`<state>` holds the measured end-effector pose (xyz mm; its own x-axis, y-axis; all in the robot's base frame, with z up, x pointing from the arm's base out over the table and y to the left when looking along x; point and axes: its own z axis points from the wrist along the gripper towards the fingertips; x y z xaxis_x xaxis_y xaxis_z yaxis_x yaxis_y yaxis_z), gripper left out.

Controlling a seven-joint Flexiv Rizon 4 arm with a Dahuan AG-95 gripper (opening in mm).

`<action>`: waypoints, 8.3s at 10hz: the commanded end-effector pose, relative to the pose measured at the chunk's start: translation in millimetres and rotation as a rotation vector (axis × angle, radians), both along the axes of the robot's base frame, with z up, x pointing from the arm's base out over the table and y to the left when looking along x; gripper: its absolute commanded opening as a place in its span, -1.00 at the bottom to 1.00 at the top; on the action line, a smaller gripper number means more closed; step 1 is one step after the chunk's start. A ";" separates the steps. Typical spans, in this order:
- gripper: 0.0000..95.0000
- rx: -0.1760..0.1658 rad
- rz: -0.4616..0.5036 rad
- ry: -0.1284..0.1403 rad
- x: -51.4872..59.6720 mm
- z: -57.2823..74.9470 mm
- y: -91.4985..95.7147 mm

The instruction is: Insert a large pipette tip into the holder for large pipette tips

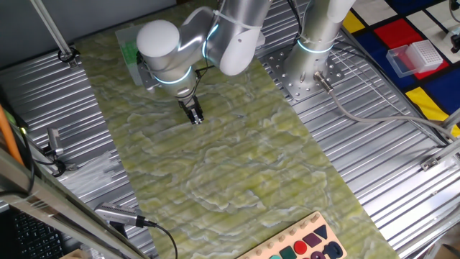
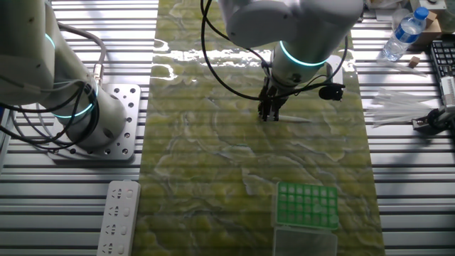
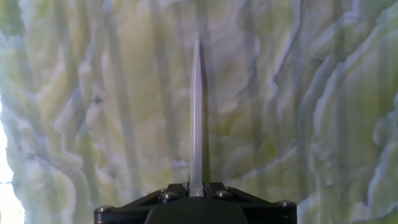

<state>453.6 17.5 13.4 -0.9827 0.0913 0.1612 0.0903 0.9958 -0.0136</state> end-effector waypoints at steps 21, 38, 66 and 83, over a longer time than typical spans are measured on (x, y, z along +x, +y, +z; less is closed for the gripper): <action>-1.00 -0.226 1.134 0.293 66.4 137.1 -103.9; -1.00 -0.329 1.237 0.350 68.4 136.6 -102.7; -1.00 -0.193 1.276 0.245 53.2 196.2 -205.8; -1.00 -0.242 1.498 0.590 31.6 234.7 -312.9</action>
